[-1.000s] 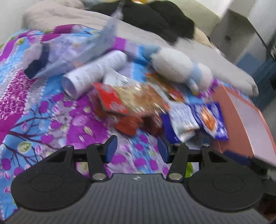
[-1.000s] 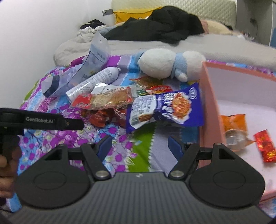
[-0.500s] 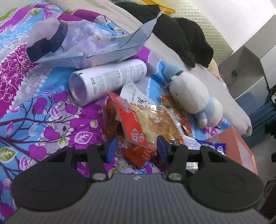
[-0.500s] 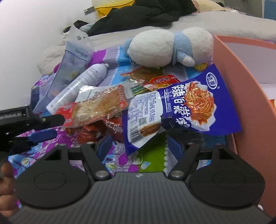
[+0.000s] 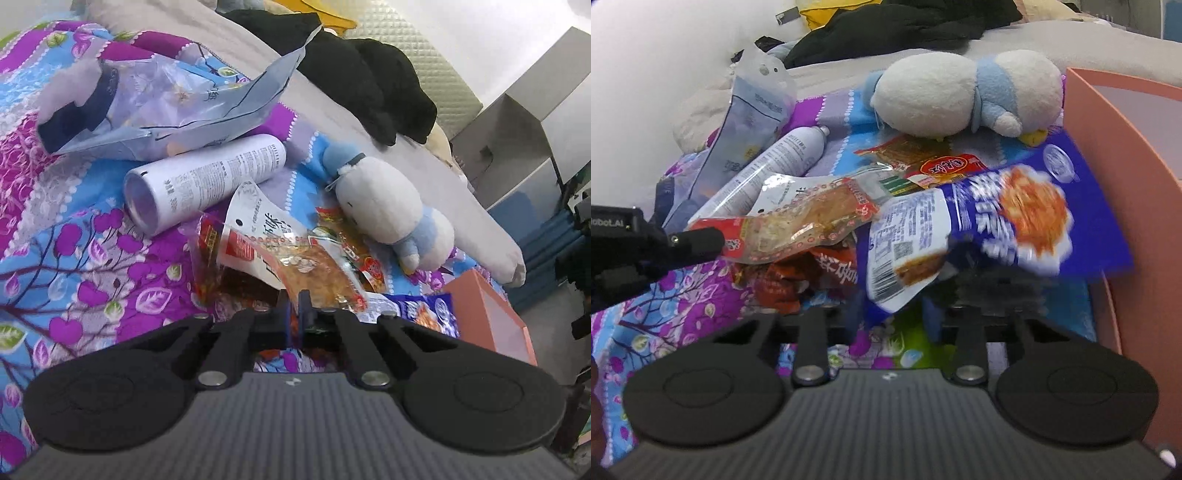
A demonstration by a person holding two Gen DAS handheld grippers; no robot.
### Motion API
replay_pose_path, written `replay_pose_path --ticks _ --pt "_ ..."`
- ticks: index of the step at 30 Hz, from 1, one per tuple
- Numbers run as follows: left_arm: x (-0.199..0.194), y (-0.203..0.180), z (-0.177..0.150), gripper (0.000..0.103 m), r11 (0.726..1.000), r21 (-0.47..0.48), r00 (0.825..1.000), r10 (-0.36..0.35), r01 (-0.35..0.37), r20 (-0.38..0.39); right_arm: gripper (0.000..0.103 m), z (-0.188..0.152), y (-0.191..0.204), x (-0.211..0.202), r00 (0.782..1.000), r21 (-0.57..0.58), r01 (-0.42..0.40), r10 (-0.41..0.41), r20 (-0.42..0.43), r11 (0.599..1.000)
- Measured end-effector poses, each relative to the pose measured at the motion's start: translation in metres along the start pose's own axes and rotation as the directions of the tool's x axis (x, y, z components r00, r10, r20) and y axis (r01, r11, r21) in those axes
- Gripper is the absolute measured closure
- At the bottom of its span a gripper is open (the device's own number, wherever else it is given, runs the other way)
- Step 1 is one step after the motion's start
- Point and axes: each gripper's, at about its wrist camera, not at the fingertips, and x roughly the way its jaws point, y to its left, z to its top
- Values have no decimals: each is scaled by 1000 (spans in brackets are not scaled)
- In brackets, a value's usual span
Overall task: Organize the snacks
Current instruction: 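Grasp the red-labelled snack bag with the left gripper while the right gripper grasps the blue noodle packet, then lift the red-labelled bag and blue noodle packet, then release them onto the quilt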
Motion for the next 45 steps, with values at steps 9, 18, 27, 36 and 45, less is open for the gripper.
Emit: replay_pose_path --ticks 9,18,27,36,45 --pt "-49 -4 -25 100 999 -10 999 53 -53 -1 88 -11 9 -44 1000 -41 -20 20 -5 999" --pt "-109 -6 -68 101 997 -24 997 78 -77 9 92 -47 23 -93 997 -116 -66 60 -50 991" --pt "-142 -11 -121 101 996 -22 995 89 -90 -37 93 -98 19 -134 993 -104 -94 86 -81 990" --pt "-148 -28 -152 101 995 20 990 98 -97 -104 92 -123 2 -162 996 -75 -72 68 -57 995" --pt "-142 -38 -170 100 998 18 984 69 -67 -164 92 -133 -21 -172 999 -28 -29 28 -41 999"
